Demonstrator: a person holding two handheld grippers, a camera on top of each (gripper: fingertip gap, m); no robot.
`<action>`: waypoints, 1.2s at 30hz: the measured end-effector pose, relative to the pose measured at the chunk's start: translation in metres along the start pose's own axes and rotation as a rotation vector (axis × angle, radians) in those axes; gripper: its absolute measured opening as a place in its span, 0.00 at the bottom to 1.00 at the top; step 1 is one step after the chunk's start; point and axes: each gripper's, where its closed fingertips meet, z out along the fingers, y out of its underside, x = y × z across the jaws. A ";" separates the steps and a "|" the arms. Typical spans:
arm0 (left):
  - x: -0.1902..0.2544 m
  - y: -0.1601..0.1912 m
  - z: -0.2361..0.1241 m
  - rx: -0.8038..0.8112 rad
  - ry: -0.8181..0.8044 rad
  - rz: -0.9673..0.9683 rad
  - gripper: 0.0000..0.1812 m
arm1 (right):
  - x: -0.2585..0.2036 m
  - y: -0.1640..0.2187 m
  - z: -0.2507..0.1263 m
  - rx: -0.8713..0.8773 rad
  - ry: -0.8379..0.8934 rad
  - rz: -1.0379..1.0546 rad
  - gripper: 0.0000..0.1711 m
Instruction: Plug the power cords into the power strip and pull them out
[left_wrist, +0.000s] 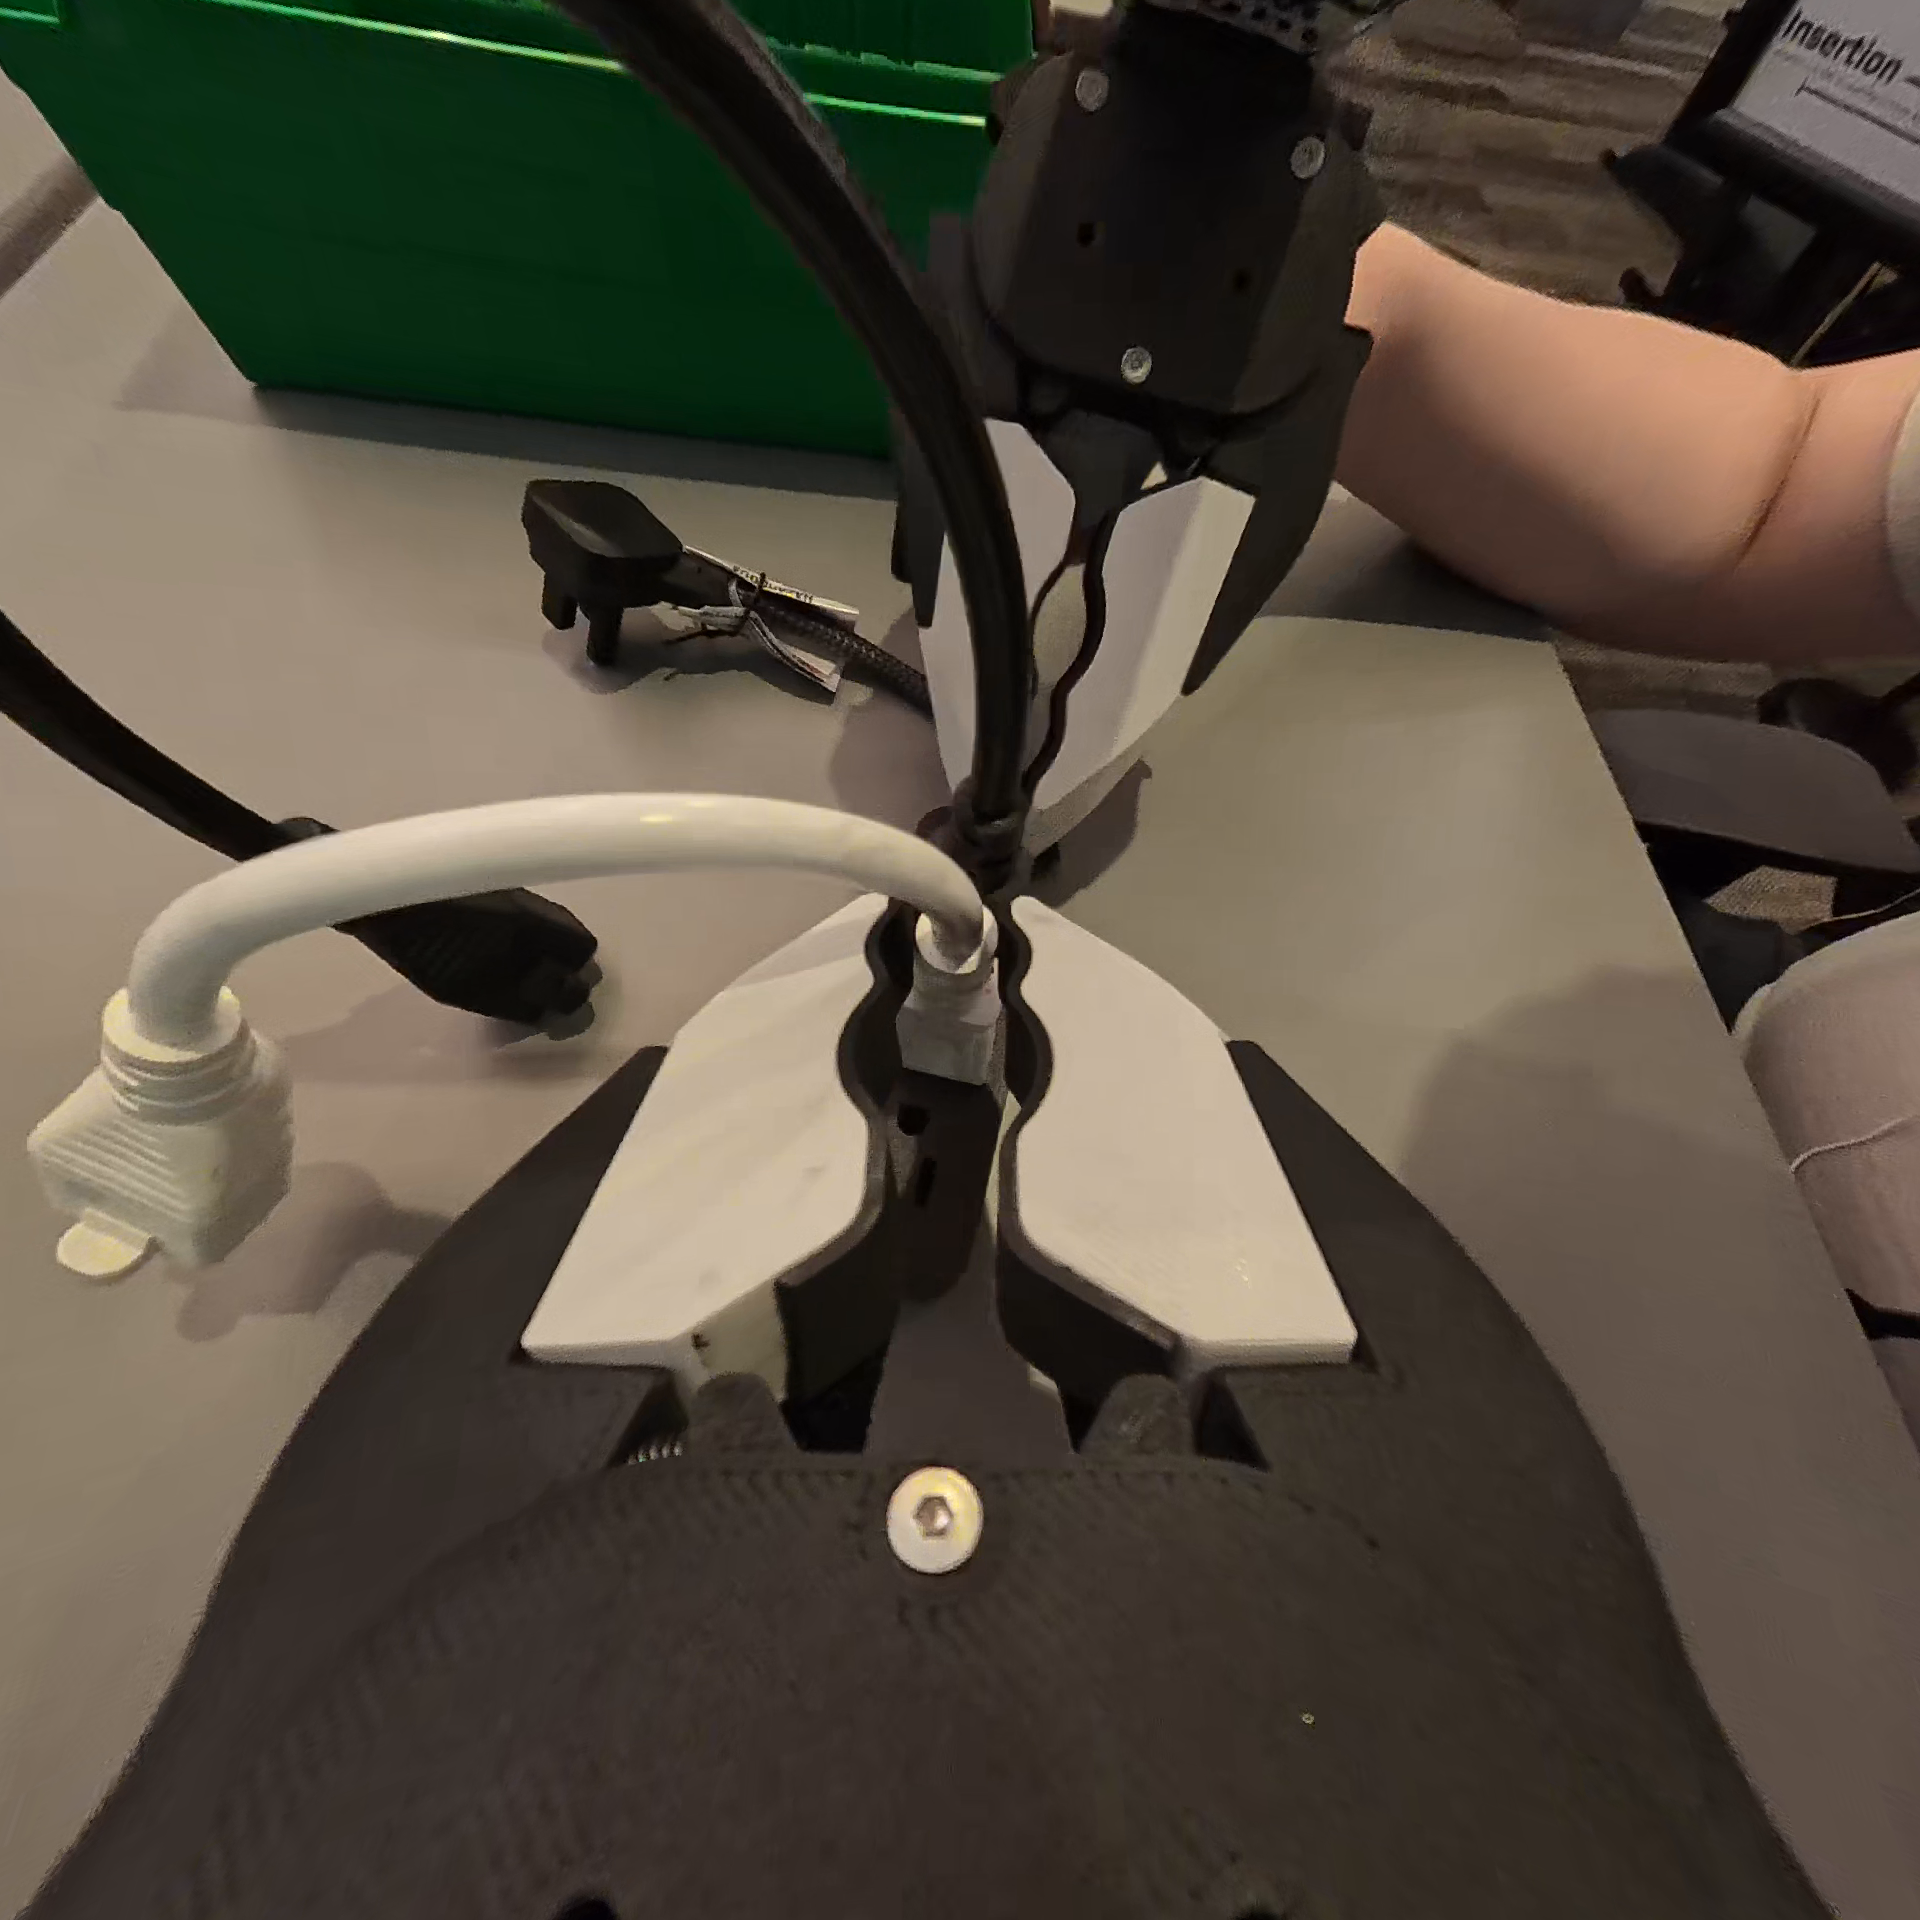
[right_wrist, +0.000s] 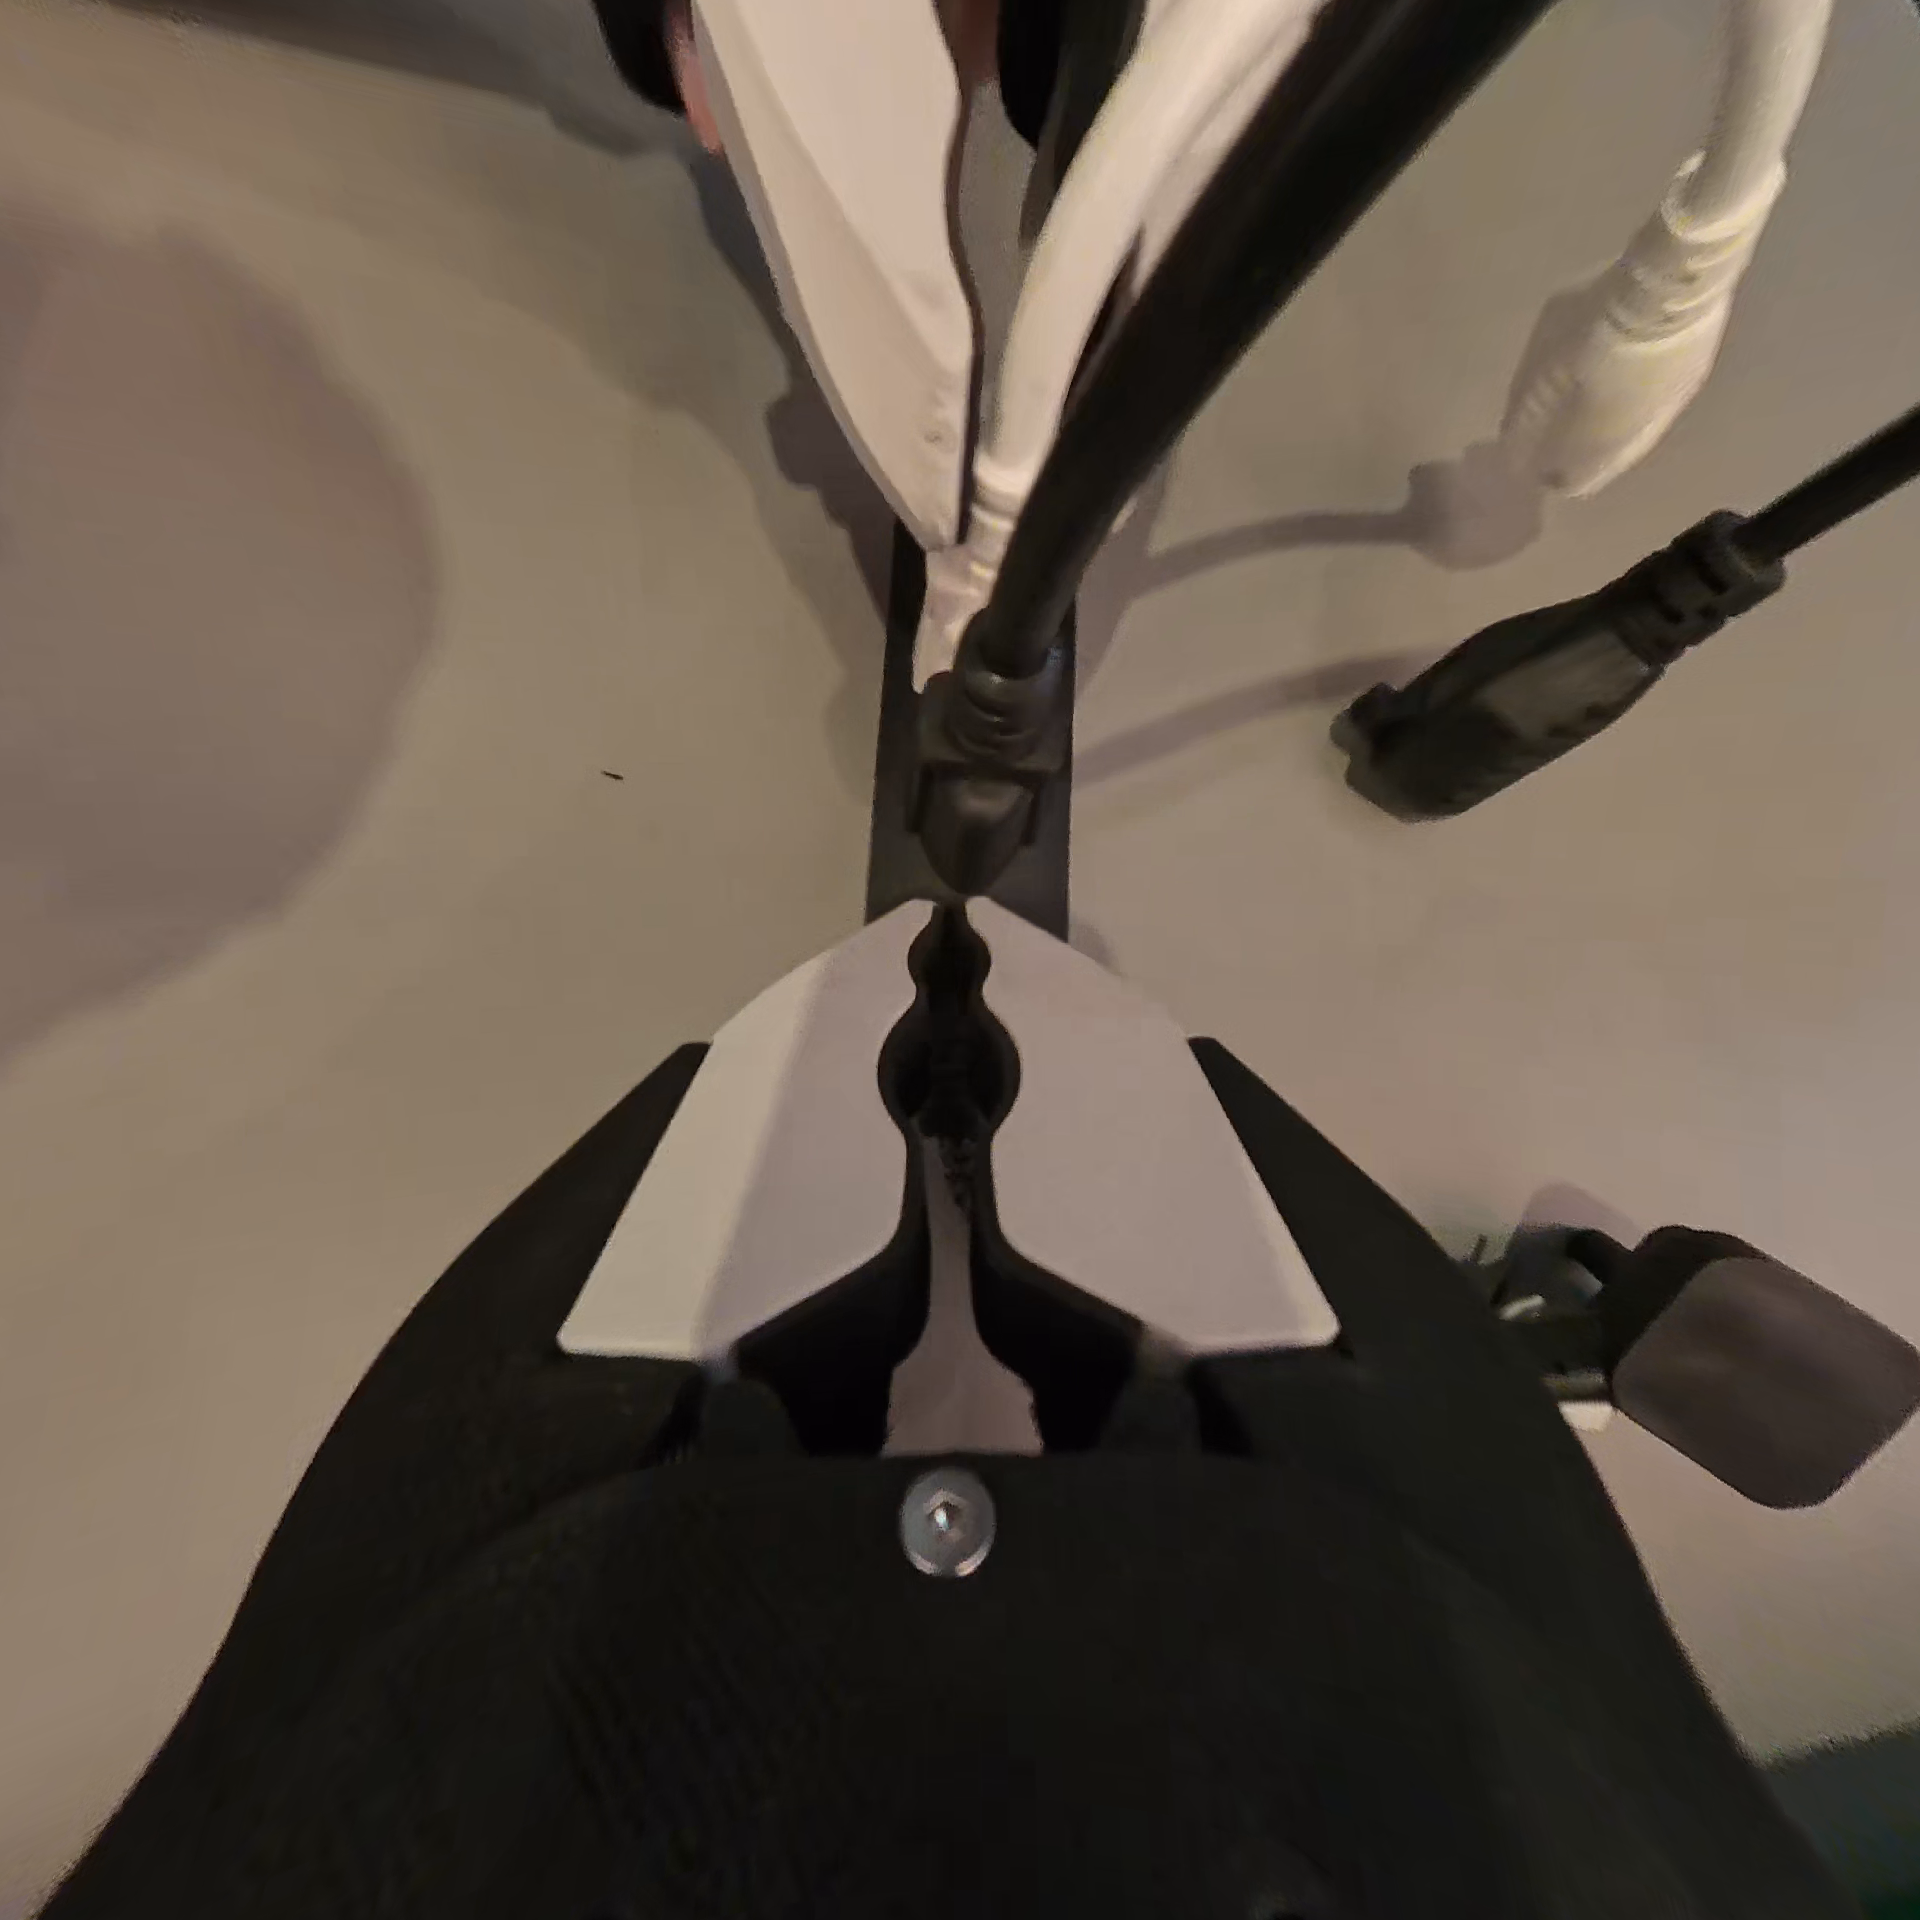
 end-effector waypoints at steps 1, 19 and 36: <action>0.000 0.002 0.001 -0.014 -0.006 0.013 0.08 | -0.002 0.000 0.000 0.002 -0.012 0.004 0.02; 0.004 0.011 0.005 -0.080 -0.022 0.077 0.08 | 0.005 0.005 0.000 -0.025 0.047 -0.007 0.01; 0.004 0.013 0.003 0.061 -0.010 0.020 0.09 | 0.005 0.007 -0.001 -0.027 0.069 -0.015 0.02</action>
